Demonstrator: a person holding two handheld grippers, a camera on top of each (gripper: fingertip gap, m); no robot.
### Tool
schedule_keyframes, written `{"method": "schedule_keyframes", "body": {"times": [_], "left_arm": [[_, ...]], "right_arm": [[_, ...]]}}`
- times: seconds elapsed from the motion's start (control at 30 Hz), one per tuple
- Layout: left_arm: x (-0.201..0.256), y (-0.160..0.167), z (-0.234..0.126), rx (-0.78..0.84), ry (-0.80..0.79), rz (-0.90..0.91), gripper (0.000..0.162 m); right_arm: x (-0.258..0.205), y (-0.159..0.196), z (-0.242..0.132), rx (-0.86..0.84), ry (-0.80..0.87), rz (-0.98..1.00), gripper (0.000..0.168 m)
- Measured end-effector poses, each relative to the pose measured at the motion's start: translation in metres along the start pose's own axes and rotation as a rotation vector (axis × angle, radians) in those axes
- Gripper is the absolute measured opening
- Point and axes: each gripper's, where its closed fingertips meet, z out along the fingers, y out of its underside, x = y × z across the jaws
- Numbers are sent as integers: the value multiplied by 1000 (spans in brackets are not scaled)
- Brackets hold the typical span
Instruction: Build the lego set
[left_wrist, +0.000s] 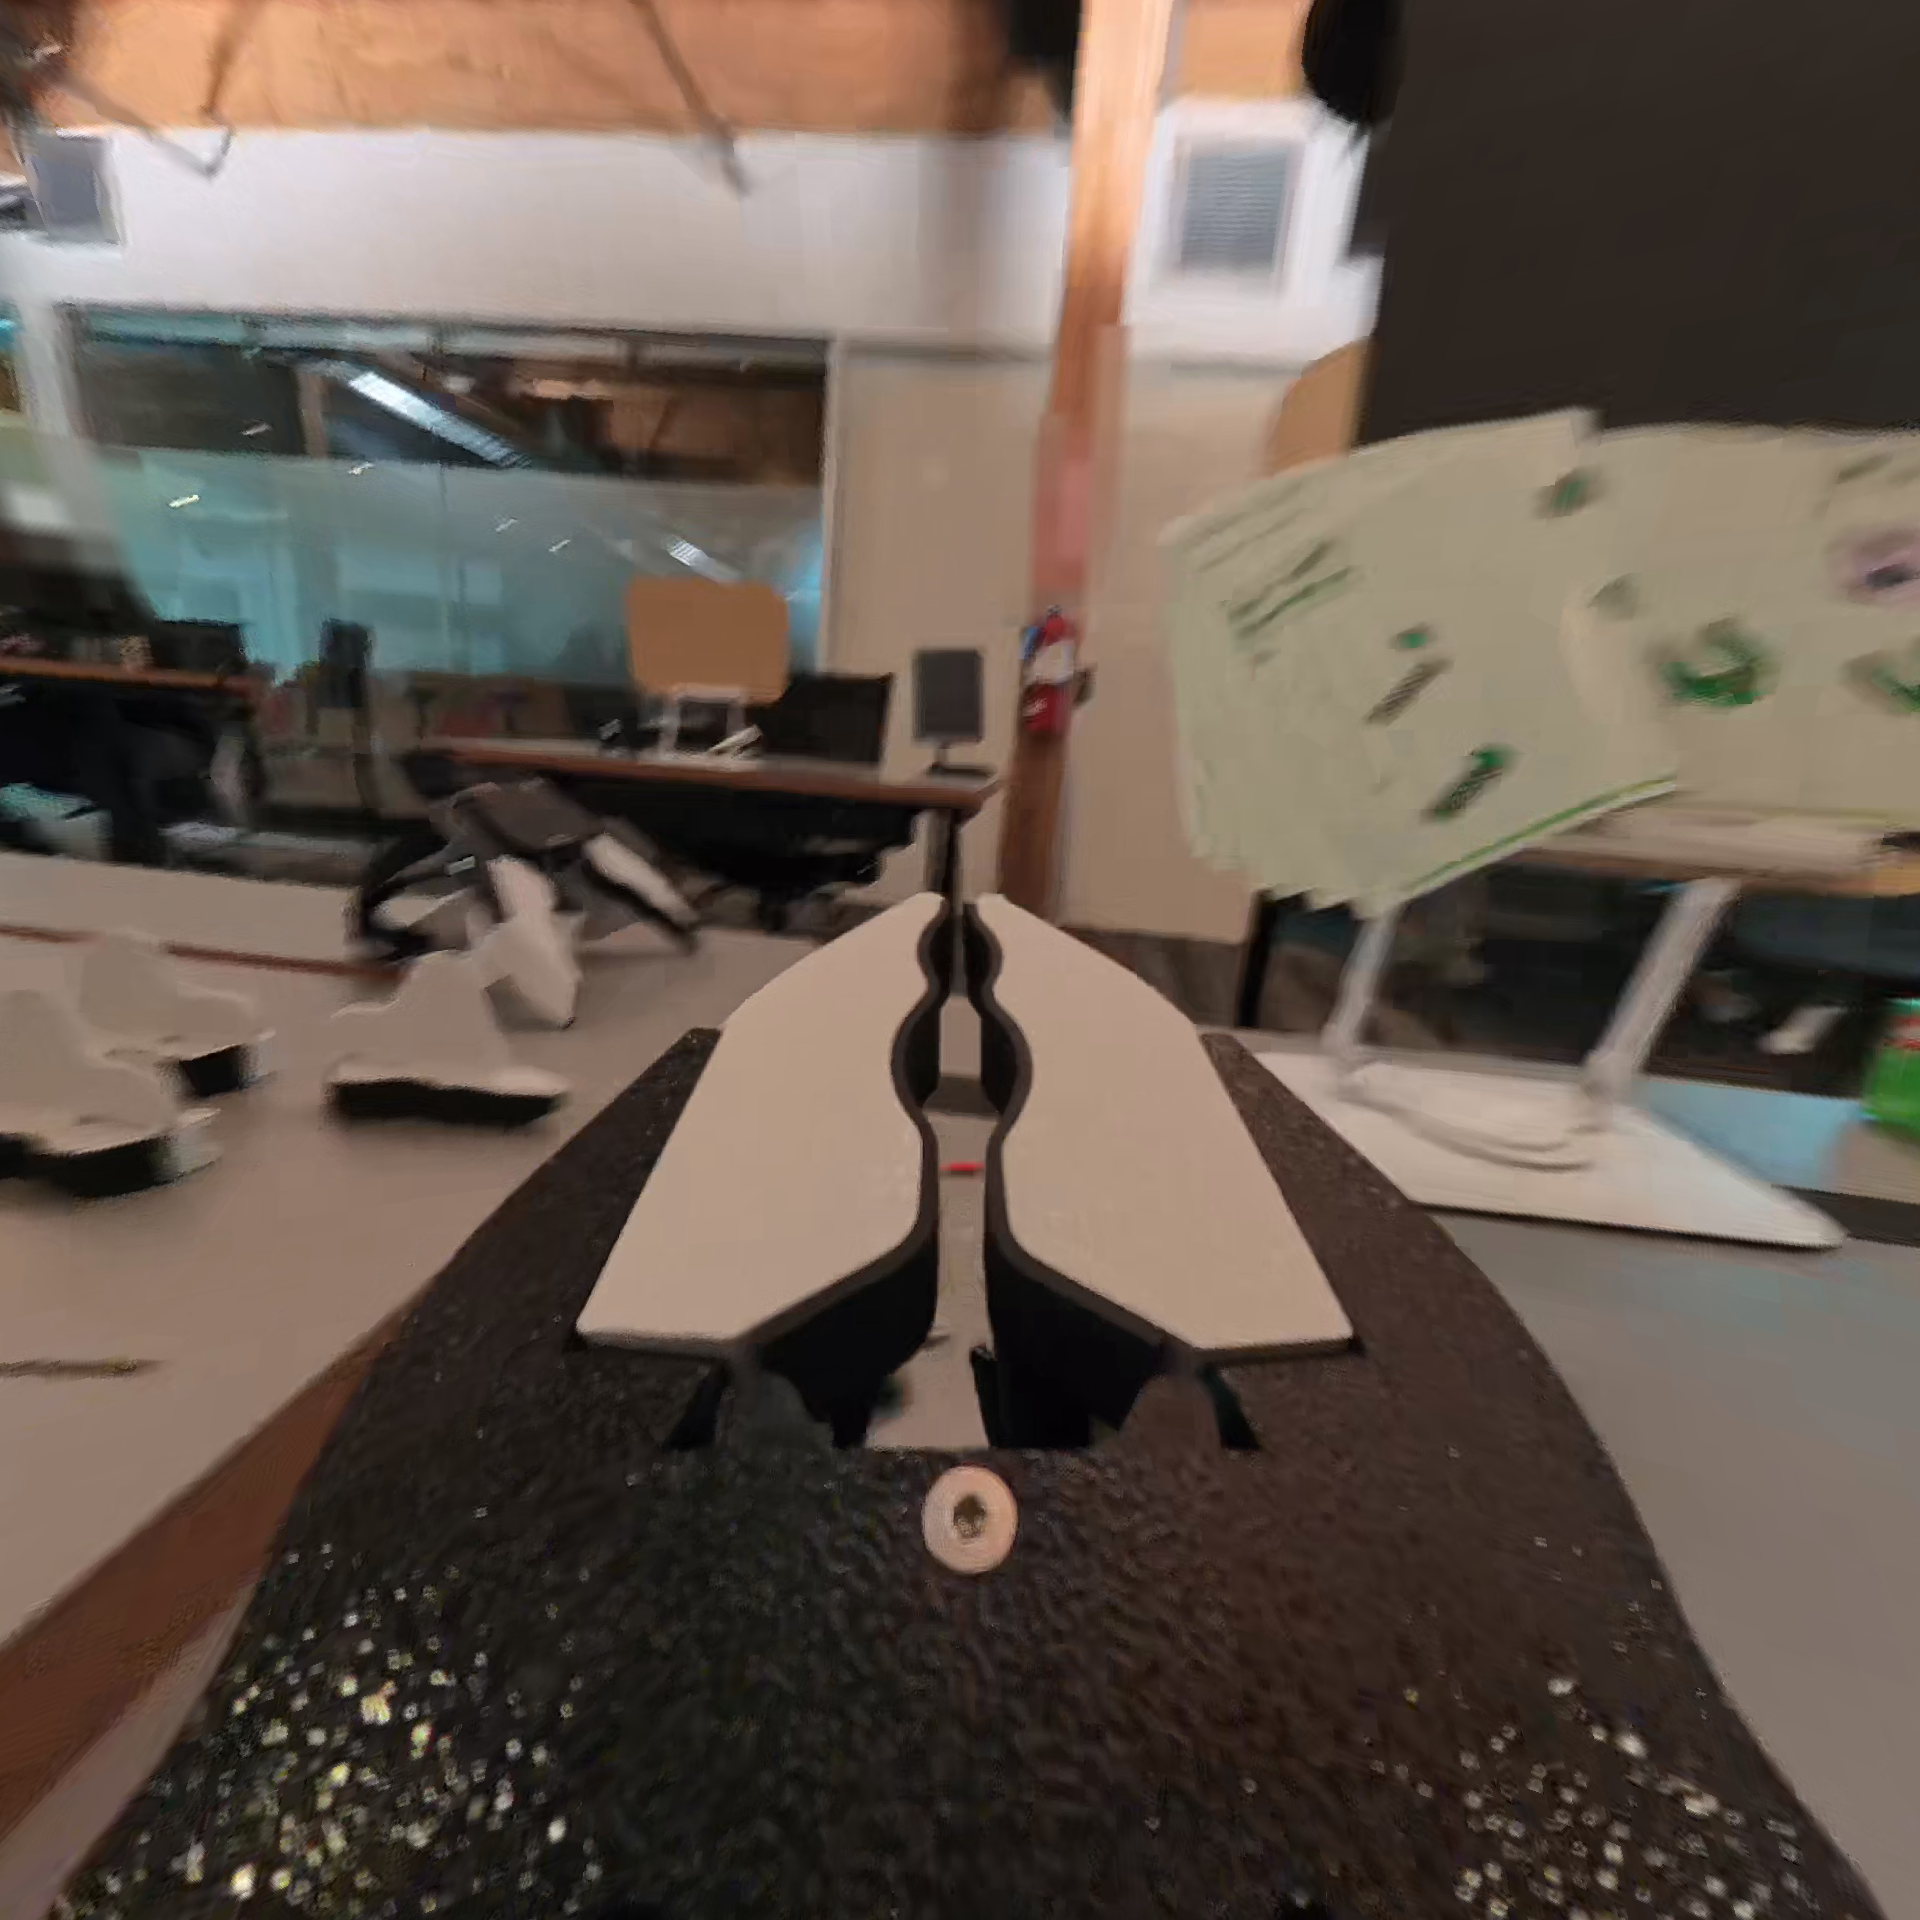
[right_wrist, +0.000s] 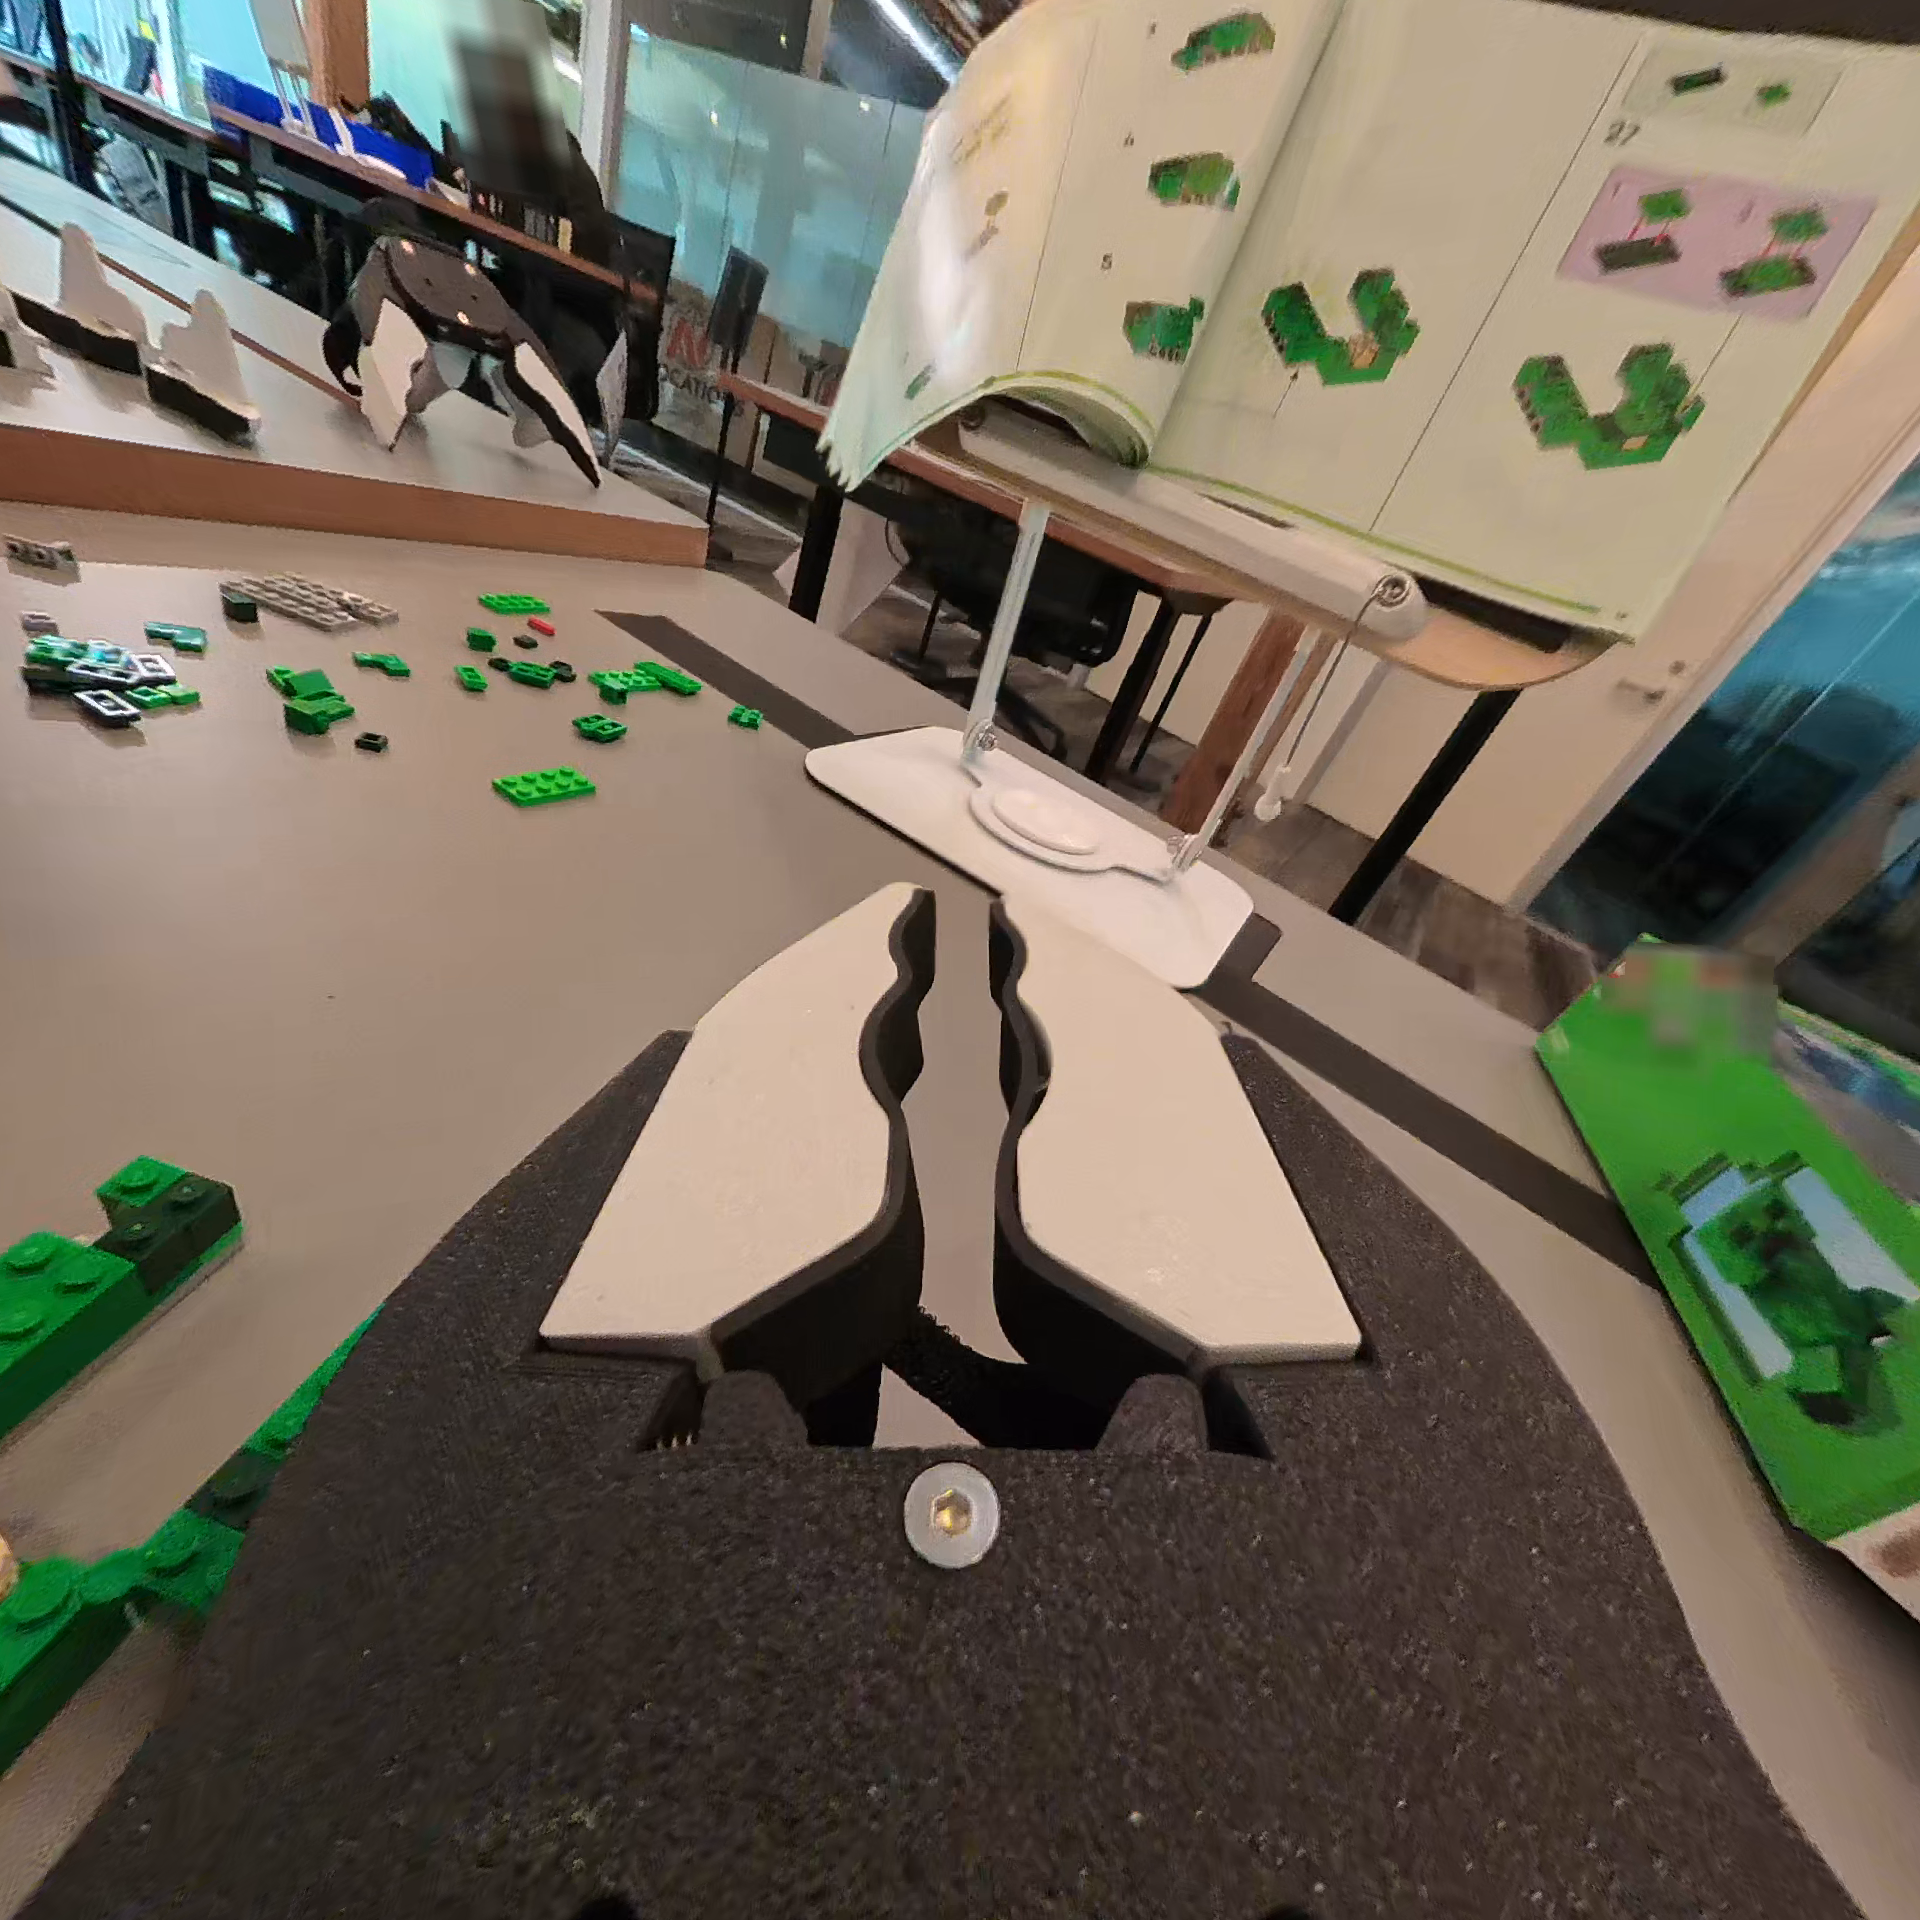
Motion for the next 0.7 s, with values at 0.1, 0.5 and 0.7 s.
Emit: {"method": "schedule_keyframes", "body": {"times": [0.1, 0.5, 0.7], "left_arm": [[65, 10, 1, -26, 153, 27, 2], [202, 44, -24, -172, 579, 41, 10], [214, 57, -28, -230, 634, 91, 9]], "right_arm": [[-2, 0, 0, 14, 4, -29, 9], [-12, -8, -2, 82, -56, -23, 4], [-12, -14, -6, 132, -84, 24, 0]]}}
